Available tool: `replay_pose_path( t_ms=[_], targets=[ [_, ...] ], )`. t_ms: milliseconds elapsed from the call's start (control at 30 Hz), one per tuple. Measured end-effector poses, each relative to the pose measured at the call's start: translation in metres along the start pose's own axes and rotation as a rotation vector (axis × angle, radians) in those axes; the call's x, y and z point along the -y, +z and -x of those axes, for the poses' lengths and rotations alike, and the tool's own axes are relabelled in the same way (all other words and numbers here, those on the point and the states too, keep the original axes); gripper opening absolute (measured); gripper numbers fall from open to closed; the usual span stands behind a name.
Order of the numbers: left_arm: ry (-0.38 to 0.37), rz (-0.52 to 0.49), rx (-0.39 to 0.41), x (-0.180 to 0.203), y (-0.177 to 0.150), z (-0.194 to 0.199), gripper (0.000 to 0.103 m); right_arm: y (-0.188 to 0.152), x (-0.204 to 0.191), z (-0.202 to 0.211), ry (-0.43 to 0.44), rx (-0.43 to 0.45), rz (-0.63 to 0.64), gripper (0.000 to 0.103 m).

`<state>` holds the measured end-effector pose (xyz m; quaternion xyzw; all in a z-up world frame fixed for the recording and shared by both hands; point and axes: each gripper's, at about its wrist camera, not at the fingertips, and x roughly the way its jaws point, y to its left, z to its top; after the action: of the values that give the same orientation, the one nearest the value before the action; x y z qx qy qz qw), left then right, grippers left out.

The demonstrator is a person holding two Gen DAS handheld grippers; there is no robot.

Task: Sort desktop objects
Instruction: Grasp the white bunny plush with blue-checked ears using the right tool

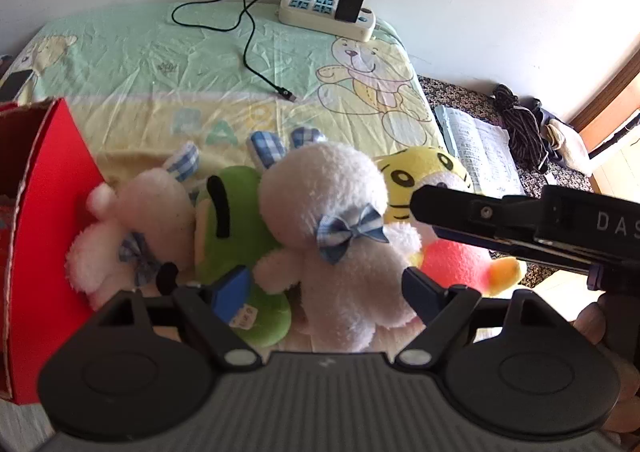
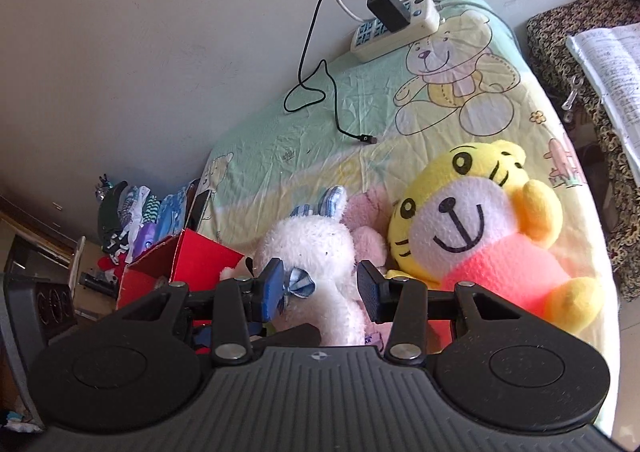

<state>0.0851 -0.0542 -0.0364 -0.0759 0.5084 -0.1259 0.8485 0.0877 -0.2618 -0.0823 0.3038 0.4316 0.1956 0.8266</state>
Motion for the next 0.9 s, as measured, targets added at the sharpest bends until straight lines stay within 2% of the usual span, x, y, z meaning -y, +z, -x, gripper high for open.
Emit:
replay_pose_path(
  t_ms=[100, 267, 400, 567, 767, 900],
  targets=[
    [0.027, -0.005, 0.016, -0.002, 0.005, -0.004, 0.088, 0.006, 0.003, -0.014, 0.031, -0.019, 0.008, 0.047],
    [0.03, -0.029, 0.021, -0.001, 0.013, -0.009, 0.088, 0.01, 0.007, -0.029, 0.052, -0.059, 0.015, 0.049],
    [0.027, -0.05, 0.013, -0.001, 0.015, -0.017, 0.085, 0.011, 0.01, -0.038, 0.082, -0.086, 0.027, 0.052],
    [-0.008, -0.031, -0.016, -0.006, 0.021, -0.027, 0.074, 0.011, 0.02, -0.046, 0.115, -0.116, -0.019, 0.058],
    [0.01, -0.075, -0.017, 0.004, 0.018, -0.028, 0.07, 0.006, 0.023, -0.045, 0.15, -0.137, -0.052, 0.051],
    [-0.006, -0.088, -0.018, 0.004, 0.016, -0.023, 0.068, 0.002, 0.021, -0.039, 0.147, -0.131, -0.061, 0.049]
  ],
)
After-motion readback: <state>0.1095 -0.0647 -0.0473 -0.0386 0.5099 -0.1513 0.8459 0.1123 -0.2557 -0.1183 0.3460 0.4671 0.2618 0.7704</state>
